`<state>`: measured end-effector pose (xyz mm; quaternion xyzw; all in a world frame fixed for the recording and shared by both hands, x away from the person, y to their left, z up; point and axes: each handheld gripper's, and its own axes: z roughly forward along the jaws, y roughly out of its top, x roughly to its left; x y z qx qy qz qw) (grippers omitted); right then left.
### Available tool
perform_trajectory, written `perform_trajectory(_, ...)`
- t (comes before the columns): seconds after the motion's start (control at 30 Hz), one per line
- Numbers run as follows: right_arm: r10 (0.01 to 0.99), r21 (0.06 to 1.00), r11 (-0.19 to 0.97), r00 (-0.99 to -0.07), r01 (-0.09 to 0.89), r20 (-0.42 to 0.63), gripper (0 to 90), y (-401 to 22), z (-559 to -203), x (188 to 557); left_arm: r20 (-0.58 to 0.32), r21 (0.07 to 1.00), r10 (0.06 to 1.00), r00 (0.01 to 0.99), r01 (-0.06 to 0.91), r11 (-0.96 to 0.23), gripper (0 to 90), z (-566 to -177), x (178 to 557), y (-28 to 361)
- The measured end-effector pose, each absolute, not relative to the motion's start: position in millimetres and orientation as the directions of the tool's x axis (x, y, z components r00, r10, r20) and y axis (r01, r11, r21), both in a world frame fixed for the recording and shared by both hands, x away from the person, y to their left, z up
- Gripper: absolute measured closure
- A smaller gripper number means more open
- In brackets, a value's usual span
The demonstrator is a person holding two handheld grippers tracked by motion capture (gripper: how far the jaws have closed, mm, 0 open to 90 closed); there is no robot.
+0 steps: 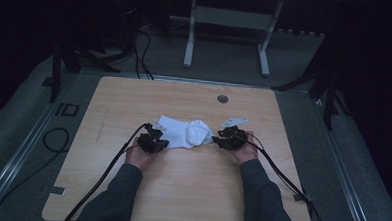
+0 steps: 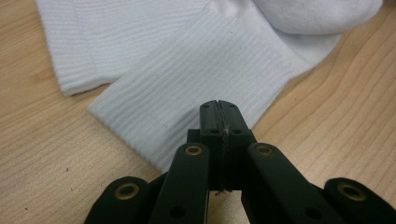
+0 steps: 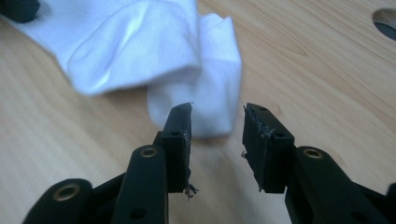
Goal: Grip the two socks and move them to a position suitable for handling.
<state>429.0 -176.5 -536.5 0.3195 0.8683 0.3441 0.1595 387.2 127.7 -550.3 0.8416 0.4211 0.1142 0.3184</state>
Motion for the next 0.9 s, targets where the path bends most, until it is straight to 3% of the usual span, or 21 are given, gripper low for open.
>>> perform_trajectory(0.1,0.662,0.687,0.566,-0.748,0.456,-0.049,67.4,-169,-540,438,-0.075,0.633,0.78,0.621,0.634,-0.445,90.0,-550,387,128)
perform_trajectory(0.3,0.661,0.645,0.602,-0.747,0.472,-0.071,88.6,-161,-551,445,-0.066,0.632,0.772,0.632,0.626,-0.458,90.0,-550,386,128)
perform_trajectory(0.9,0.696,0.635,0.599,-0.709,0.488,-0.112,88.9,-167,-550,450,-0.087,0.624,0.716,0.692,0.598,-0.503,89.9,-550,360,150)
